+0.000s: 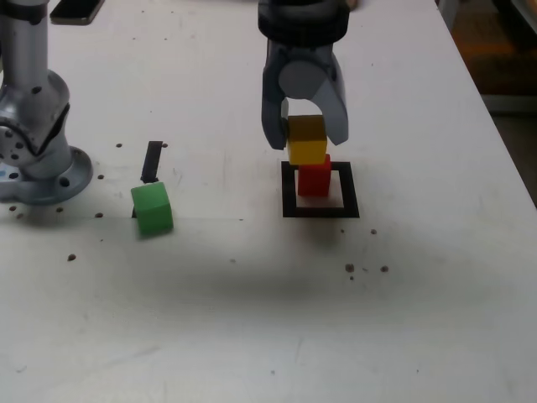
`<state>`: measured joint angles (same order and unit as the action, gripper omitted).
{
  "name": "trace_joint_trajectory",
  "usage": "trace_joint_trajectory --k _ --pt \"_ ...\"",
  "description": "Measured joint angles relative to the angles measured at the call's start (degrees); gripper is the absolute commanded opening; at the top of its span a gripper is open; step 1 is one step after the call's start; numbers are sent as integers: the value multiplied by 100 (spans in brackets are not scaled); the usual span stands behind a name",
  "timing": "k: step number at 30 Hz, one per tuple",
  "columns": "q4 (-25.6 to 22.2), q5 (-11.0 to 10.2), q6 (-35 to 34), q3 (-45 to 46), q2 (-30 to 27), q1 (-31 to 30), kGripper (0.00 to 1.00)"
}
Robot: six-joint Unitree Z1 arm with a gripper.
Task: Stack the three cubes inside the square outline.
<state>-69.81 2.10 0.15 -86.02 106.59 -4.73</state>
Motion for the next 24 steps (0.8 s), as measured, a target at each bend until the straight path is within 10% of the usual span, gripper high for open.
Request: trace_joint_trajectory --k 24 --pt "659 125 397 286 434 554 13"
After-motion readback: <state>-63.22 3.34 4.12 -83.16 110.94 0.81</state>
